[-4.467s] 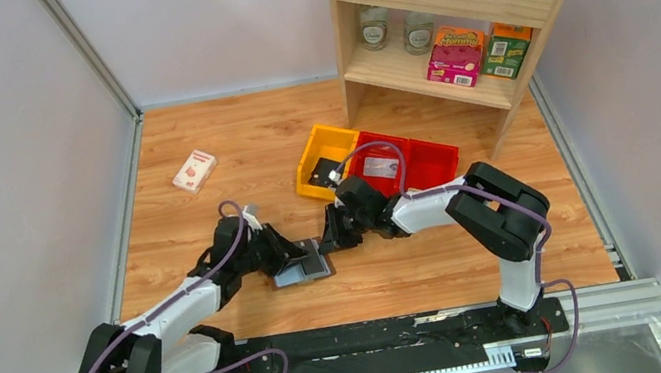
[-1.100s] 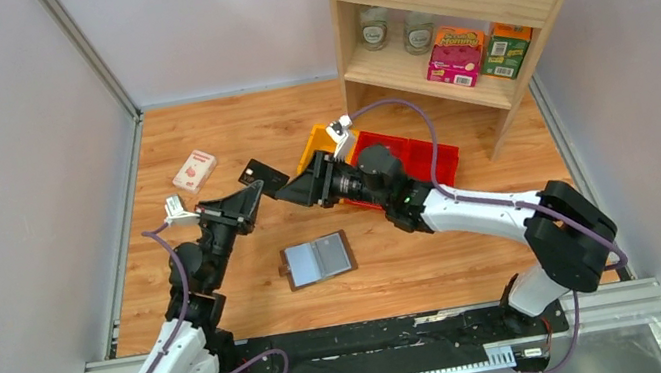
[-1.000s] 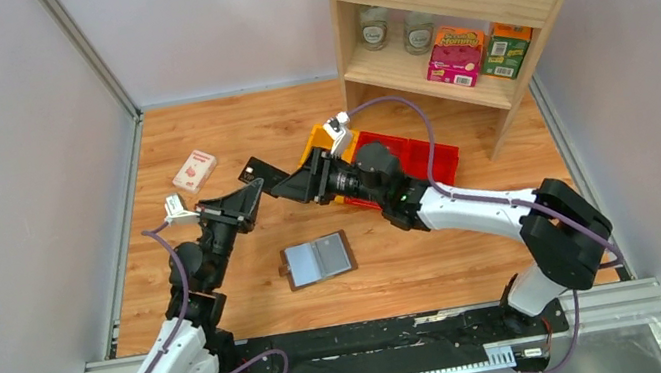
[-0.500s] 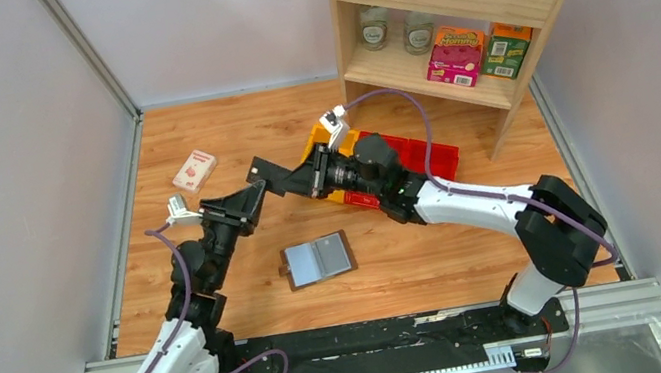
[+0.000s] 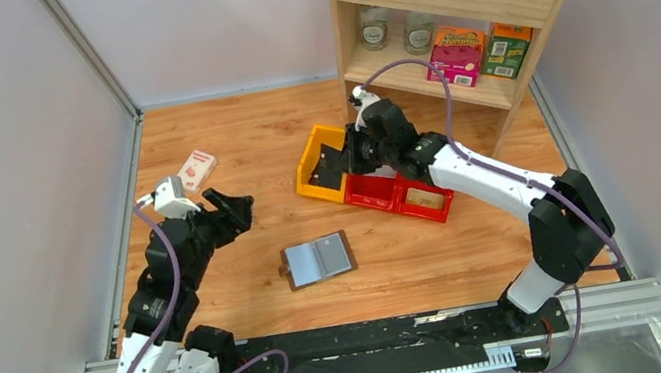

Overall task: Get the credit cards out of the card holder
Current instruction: Place the credit card in the storage box.

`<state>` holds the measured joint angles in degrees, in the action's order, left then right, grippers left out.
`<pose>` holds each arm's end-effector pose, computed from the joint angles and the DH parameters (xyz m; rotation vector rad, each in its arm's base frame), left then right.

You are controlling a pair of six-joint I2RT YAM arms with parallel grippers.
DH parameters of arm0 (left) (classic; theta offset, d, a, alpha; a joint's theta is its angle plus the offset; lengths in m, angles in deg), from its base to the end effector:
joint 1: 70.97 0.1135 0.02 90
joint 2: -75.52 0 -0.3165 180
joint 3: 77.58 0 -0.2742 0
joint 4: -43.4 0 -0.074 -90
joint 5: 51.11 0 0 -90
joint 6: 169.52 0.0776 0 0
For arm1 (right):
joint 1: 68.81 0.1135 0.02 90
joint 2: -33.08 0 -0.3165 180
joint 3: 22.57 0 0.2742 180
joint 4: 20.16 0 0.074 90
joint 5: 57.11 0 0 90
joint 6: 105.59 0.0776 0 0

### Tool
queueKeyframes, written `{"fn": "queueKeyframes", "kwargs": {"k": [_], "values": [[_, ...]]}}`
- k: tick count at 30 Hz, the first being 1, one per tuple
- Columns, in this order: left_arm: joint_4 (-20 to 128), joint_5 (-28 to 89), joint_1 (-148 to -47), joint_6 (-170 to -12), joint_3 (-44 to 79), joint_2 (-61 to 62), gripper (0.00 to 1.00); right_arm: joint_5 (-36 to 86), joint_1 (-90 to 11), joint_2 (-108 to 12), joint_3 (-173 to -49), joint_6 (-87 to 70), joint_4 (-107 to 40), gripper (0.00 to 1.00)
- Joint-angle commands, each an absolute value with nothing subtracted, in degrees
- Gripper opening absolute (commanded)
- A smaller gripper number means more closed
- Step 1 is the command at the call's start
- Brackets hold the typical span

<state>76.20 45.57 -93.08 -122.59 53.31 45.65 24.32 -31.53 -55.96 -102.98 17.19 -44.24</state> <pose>0.1436 -0.0486 0.3261 -0.4225 1.8138 -0.6976 0.3213 0.2591 0.3074 -0.1814 2.2574 0.8483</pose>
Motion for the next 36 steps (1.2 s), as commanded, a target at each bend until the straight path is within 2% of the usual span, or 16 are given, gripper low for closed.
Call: {"fn": "queueKeyframes", "kwargs": {"k": [1,6,17,21,23,28,36], "values": [[93.0,50.8,-93.1,-106.4,47.7,42.7,0.82,28.2,-33.1,-60.6,-108.3,10.3,-53.8,0.00],[90.8,44.7,-93.1,-101.2,48.6,44.1,0.82,27.5,-33.6,-69.5,-115.8,10.2,-55.2,0.00],[89.6,41.7,-93.1,-101.4,50.6,44.4,0.82,19.4,-33.6,-83.0,-127.7,9.5,-55.1,0.02],[89.5,39.8,-93.1,-101.5,50.1,43.2,0.82,22.9,-34.2,-85.4,-129.4,9.6,-58.0,0.13],[89.3,39.2,-93.1,-101.7,50.2,42.4,0.82,24.2,-34.9,-85.5,-129.7,9.0,-58.5,0.16],[89.3,35.3,-93.1,-102.7,50.3,40.5,0.82,31.0,-35.5,-85.2,-132.5,6.0,-62.8,0.32],[89.2,30.2,-93.1,-105.3,49.8,37.6,0.82,39.9,-35.1,-77.5,-132.9,2.6,-65.0,0.50]]}}
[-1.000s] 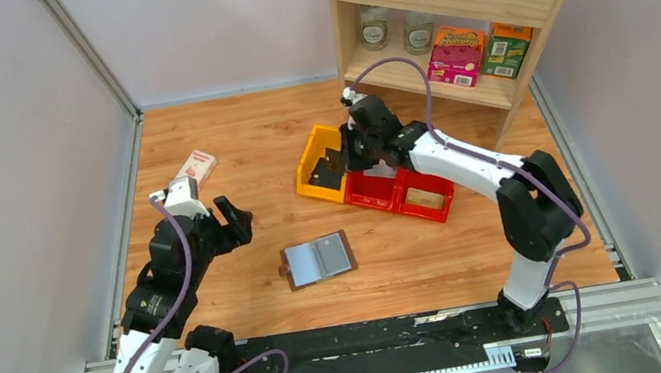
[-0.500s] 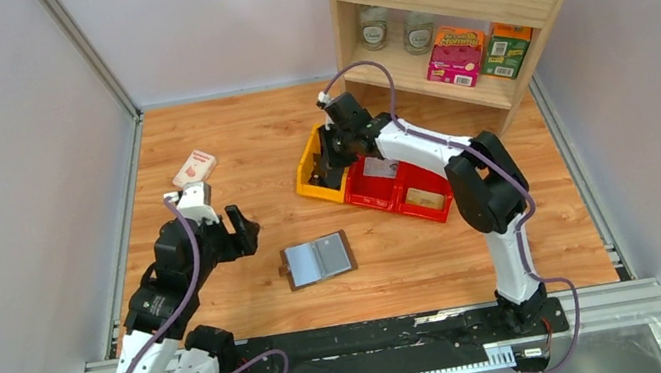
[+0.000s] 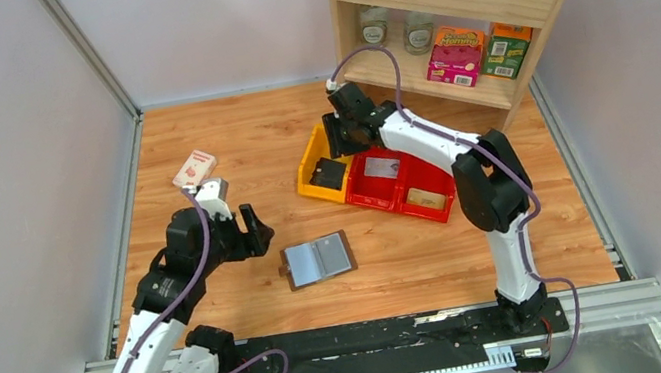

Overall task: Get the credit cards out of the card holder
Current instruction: Place the credit card in the storage box, then remove the credit card from the card holder.

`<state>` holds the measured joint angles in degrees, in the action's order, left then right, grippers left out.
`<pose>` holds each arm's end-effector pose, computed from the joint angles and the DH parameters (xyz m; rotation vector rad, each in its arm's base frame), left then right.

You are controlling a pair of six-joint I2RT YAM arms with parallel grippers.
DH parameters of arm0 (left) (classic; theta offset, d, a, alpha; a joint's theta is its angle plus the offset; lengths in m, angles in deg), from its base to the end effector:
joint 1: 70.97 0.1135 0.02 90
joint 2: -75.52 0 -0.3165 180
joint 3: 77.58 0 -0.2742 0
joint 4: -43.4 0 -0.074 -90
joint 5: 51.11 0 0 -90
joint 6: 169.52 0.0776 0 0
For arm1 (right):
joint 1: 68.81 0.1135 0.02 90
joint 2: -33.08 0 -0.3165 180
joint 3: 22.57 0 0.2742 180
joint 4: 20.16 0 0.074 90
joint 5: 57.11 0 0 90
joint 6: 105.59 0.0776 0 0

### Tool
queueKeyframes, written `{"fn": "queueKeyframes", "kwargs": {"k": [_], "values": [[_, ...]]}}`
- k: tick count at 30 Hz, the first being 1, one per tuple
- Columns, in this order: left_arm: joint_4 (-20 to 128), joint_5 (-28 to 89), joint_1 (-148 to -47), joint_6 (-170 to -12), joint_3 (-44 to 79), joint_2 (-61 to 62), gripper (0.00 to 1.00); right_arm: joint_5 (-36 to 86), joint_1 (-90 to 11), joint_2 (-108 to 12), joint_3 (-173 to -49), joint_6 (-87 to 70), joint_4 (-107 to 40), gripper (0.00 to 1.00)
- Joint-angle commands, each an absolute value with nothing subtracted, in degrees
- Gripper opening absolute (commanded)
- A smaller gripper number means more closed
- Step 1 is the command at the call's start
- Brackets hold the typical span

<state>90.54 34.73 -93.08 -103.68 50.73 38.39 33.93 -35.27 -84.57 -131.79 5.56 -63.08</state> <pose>0.1467 -0.0657 0.2920 0.0044 2.1884 -0.5439 0.4449 0.2932 0.2353 -0.2627 2.4937 0.3837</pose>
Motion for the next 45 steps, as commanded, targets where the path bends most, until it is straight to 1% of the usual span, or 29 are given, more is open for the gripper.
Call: {"fn": "queueKeyframes", "kwargs": {"k": [1,5,8,11,14,19,23,26,27,28,31,36,39,45], "values": [[88.8,29.6,-93.1,-105.7,50.0,37.1,0.82,39.9,-34.6,-75.7,-131.8,2.6,-64.9,0.51],[87.4,26.2,-93.0,-108.9,50.6,33.9,0.81,39.2,-31.9,-68.6,-125.2,3.9,-63.8,0.54],[87.0,22.0,-93.2,-110.5,50.3,29.9,0.73,38.9,-28.9,-62.7,-117.5,7.1,-62.6,0.56],[86.6,19.9,-93.3,-111.9,50.3,24.9,0.68,39.7,-24.5,-58.4,-110.9,10.4,-61.4,0.58],[86.3,19.9,-93.6,-112.8,51.1,21.6,0.65,41.2,-20.1,-56.3,-105.5,14.1,-60.7,0.59],[84.7,21.7,-95.0,-113.5,52.8,17.8,0.59,44.0,-13.8,-56.2,-99.6,20.7,-58.6,0.60],[81.7,23.1,-96.3,-114.2,55.1,14.7,0.54,43.7,-11.2,-58.4,-97.0,25.2,-55.5,0.60],[79.3,25.2,-96.9,-114.1,57.0,12.0,0.52,45.7,-9.9,-61.5,-96.9,26.2,-55.6,0.60],[77.6,26.6,-97.2,-114.8,58.0,10.0,0.49,45.7,-9.3,-63.1,-97.4,26.2,-56.0,0.59],[77.3,26.6,-97.3,-114.8,58.6,8.9,0.48,45.6,-8.9,-63.7,-97.8,26.2,-56.2,0.59],[76.7,26.9,-98.0,-115.6,59.2,5.8,0.42,45.4,-8.5,-64.9,-97.8,26.2,-55.8,0.59],[76.3,27.6,-99.2,-117.0,60.7,3.4,0.36,44.6,-8.5,-66.6,-97.5,26.0,-55.4,0.58],[75.4,27.3,-99.6,-117.9,61.7,3.0,0.31,44.1,-8.5,-67.4,-97.6,25.9,-55.2,0.56],[74.7,26.7,-100.2,-119.1,62.0,2.8,0.28,43.7,-8.4,-68.2,-98.1,25.5,-55.0,0.53]]}}
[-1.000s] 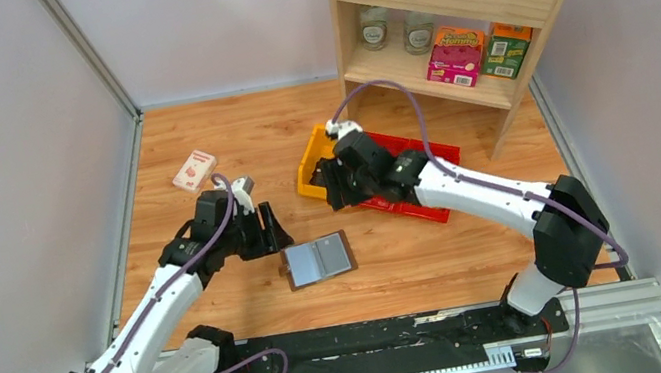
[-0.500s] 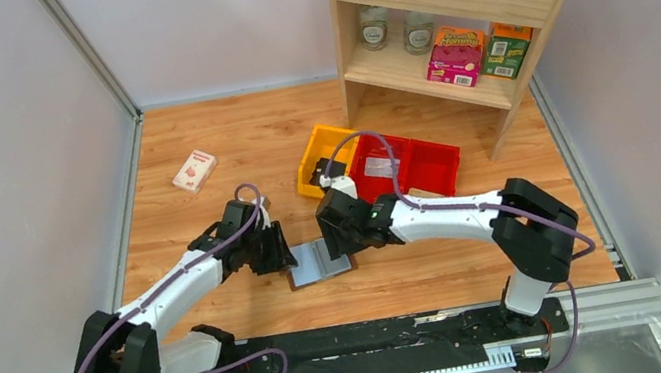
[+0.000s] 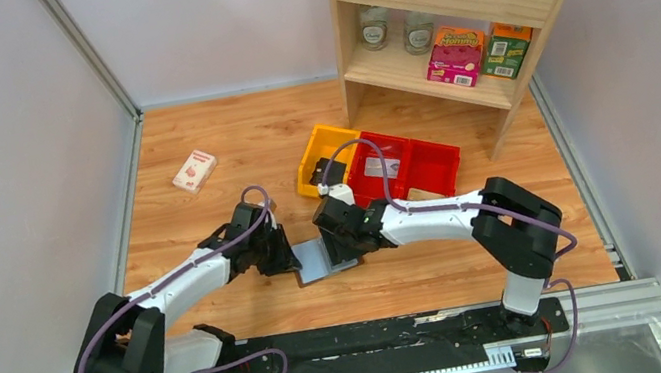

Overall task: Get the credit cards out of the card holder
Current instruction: Remove the credit card from the card holder.

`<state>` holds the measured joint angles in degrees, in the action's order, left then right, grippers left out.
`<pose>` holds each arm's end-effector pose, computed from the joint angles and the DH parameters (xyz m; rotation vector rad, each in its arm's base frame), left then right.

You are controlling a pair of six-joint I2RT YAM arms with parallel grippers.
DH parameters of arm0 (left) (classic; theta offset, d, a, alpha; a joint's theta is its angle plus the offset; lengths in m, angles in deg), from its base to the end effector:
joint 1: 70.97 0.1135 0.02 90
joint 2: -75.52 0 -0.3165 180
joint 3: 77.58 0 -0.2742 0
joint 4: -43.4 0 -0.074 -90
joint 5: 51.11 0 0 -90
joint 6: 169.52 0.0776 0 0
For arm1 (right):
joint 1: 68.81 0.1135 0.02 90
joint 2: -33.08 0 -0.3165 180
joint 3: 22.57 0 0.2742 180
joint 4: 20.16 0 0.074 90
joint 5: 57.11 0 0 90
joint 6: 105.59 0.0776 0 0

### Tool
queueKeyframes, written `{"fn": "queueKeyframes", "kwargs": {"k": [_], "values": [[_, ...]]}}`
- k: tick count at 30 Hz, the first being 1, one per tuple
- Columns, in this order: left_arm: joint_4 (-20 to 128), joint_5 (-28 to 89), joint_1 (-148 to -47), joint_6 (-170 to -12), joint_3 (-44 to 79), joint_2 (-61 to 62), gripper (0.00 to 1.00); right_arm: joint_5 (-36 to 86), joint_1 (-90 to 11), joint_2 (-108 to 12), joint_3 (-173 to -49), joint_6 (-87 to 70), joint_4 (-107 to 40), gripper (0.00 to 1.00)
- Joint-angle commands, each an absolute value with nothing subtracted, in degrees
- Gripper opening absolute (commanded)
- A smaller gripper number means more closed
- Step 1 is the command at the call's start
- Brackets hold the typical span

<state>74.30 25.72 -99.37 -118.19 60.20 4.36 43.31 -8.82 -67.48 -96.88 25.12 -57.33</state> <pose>0.1965 -0.1263 0.1510 -0.1609 2.7458 -0.6738 0.2078 0.3317 0.1689 -0.3932 2.6606 0.3326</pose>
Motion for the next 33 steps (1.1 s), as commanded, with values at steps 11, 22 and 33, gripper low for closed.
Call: {"fn": "queueKeyframes", "kwargs": {"k": [11,22,33], "values": [[73.3,25.2,-101.2,-120.7,62.2,2.7,0.26,40.6,-8.4,-66.0,-100.1,24.8,-55.8,0.58],[73.1,25.0,-101.6,-121.2,62.1,2.9,0.25,36.9,-8.3,-64.0,-102.6,23.9,-56.8,0.66],[72.6,24.8,-101.6,-121.7,62.7,3.4,0.24,35.6,-8.3,-61.1,-100.4,23.5,-53.2,0.49]]}}
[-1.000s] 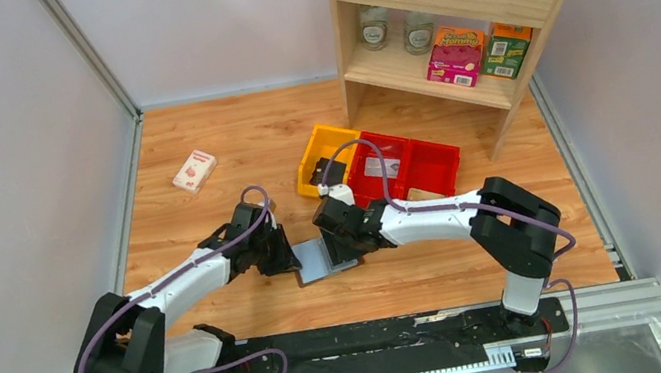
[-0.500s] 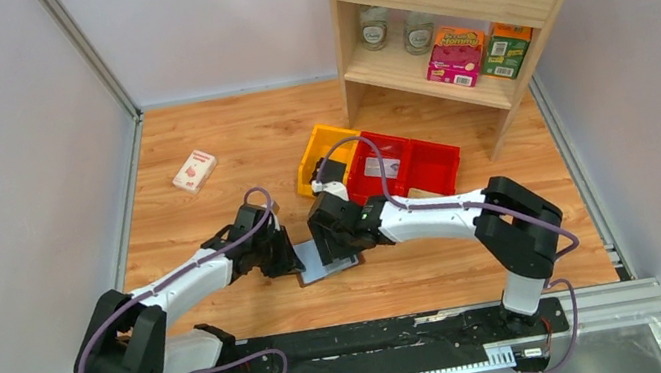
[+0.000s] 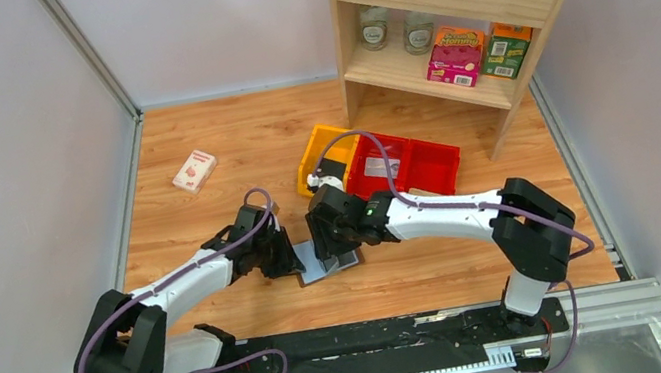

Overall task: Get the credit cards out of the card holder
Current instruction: Remove the credit card from the card holder.

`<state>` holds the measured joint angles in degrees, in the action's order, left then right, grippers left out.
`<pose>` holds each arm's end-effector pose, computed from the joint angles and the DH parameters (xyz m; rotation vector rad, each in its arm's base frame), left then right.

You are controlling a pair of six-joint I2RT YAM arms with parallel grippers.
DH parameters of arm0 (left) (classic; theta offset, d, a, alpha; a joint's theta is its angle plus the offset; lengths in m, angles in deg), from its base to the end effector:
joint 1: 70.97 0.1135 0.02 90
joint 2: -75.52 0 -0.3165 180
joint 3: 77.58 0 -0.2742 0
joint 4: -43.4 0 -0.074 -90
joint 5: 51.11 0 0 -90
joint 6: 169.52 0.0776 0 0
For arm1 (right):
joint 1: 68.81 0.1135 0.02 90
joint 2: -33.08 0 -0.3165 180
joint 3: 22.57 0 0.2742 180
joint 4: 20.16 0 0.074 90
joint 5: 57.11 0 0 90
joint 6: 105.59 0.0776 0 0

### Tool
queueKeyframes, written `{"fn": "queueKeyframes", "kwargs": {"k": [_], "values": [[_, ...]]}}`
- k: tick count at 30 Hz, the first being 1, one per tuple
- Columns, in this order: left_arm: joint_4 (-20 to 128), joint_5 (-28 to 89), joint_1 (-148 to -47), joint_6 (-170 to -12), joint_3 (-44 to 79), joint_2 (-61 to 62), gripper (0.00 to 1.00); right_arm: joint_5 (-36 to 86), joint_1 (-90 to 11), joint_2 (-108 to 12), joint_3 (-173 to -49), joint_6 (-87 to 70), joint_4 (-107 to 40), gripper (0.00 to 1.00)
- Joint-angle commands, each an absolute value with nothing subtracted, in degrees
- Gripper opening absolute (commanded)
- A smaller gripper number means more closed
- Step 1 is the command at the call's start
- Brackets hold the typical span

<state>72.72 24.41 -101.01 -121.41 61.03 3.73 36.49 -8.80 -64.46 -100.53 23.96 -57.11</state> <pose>0.1918 -0.1333 0.1466 -0.1912 2.7644 -0.7248 0.2059 0.3470 0.2090 -0.4482 2.6252 0.5574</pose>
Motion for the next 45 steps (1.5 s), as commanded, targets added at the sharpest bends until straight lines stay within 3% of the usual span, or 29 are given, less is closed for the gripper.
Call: {"fn": "queueKeyframes", "kwargs": {"k": [1,15,24,28,31,35,45], "values": [[72.4,24.7,-101.6,-121.8,63.0,3.4,0.24,35.7,-8.3,-60.8,-100.0,23.6,-52.8,0.46],[74.1,26.8,-101.6,-122.5,63.3,6.7,0.24,43.2,-9.0,-60.7,-96.9,24.1,-54.3,0.29],[89.8,37.7,-101.7,-124.1,60.5,22.3,0.51,45.1,-10.7,-61.9,-93.0,23.1,-52.7,0.28],[94.1,38.7,-101.6,-124.7,58.0,30.1,0.56,44.8,-10.6,-62.9,-92.3,23.0,-51.8,0.30],[90.8,35.0,-101.7,-125.0,56.4,32.9,0.57,45.5,-10.8,-62.6,-92.4,22.7,-52.0,0.37],[82.3,25.9,-101.6,-126.2,55.8,29.7,0.57,46.6,-11.2,-61.1,-92.9,22.1,-52.7,0.44],[65.4,17.7,-101.6,-130.0,56.8,13.1,0.55,38.4,-16.2,-59.8,-90.2,21.5,-46.7,0.33]]}}
